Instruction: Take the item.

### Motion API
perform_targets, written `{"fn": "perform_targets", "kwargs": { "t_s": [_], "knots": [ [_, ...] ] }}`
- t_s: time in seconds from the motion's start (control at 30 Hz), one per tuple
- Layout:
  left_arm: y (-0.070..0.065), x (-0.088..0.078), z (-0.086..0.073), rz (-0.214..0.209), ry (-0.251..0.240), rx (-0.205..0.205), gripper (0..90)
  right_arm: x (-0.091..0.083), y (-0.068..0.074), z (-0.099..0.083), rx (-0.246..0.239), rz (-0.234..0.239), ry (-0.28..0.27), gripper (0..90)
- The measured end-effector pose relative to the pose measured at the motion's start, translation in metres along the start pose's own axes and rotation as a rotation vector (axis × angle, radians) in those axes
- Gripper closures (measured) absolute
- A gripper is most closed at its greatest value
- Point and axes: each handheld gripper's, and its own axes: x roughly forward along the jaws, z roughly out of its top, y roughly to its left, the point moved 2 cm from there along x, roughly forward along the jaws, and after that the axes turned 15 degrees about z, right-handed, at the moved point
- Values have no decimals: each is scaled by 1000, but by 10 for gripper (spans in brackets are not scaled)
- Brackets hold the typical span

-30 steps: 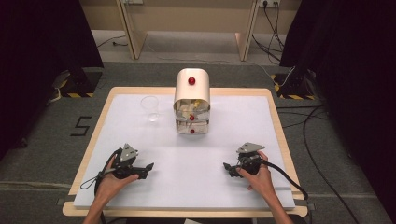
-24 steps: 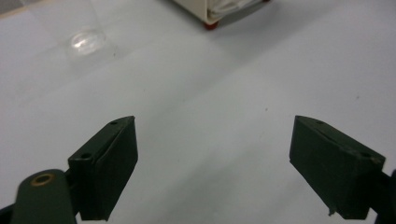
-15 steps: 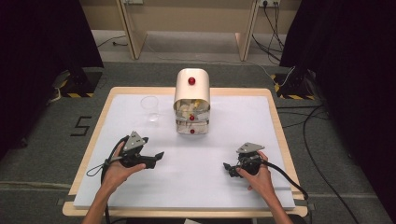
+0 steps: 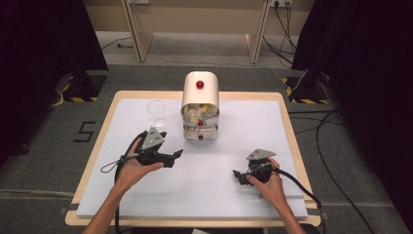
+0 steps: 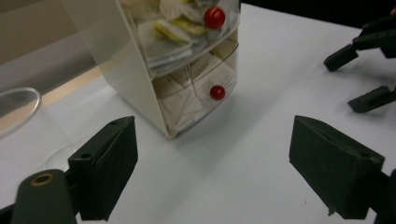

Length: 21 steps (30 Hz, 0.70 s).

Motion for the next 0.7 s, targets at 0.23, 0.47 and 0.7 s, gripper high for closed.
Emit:
{"fn": "perform_targets", "kwargs": {
  "t_s": [0.23, 0.47, 0.7],
  "knots": [
    [-6, 12, 15, -6, -18, 33, 152, 0, 0, 0, 0, -1, 0, 109],
    [-10, 22, 36, -20, -64, 18, 160, 0, 0, 0, 3, 1, 0, 109],
    [-19, 32, 58, -42, -81, 57, 165, 0, 0, 0, 0, 0, 0, 109]
  ]
}}
